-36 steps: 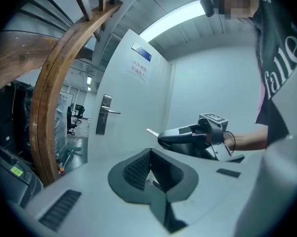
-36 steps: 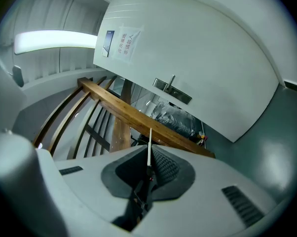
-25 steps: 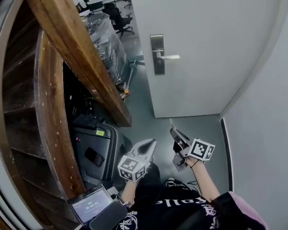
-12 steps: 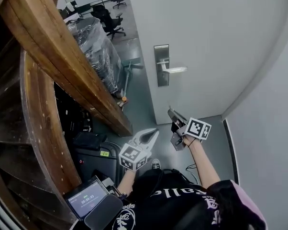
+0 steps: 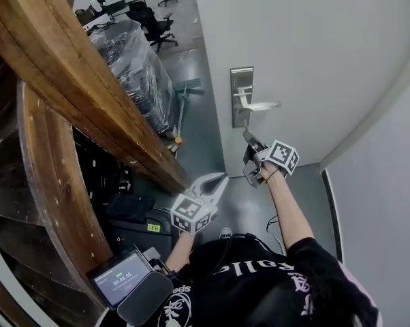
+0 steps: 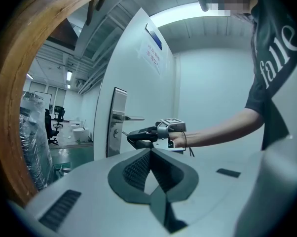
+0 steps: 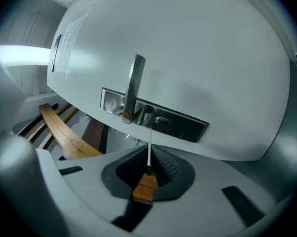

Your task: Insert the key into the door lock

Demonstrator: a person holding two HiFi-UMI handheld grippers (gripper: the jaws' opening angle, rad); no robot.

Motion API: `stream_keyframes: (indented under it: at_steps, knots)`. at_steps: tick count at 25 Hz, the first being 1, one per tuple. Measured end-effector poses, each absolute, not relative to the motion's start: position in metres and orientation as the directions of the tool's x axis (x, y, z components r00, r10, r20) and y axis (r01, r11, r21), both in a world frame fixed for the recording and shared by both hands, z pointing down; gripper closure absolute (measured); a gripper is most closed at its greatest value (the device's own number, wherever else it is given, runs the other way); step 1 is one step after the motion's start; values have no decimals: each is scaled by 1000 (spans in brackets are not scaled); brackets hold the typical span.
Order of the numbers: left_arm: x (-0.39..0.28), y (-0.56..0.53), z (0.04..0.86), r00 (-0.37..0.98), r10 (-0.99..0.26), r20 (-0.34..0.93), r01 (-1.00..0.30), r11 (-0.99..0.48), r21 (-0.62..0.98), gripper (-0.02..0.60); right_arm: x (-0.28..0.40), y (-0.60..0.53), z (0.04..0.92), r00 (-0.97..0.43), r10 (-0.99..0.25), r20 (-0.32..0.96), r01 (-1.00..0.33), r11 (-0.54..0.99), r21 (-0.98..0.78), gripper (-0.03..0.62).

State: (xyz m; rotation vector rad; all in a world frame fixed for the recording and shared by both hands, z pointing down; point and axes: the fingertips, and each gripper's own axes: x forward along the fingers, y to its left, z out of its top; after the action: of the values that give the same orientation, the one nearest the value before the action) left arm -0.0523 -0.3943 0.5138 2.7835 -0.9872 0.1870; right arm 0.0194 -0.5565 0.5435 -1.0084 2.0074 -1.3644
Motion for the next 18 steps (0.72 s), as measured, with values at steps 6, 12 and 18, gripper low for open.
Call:
stream_keyframes:
  at_steps: [6,12,18]
  knots:
    - [-56,-408,518,763,-623,173,-645,-750,144,577,19,-585,548,-595,-803,4,-267,194,-944,559]
    - [-63,-415,523,751,-635,178,-659,-738,147,577,15,-603,549,-603,-797,21,-267,178,-947,558]
    - [-70,-424,522,735,-656,170,-678,-719,154,577,11,-604,555,-615,-789,9,-234,172,-957,558]
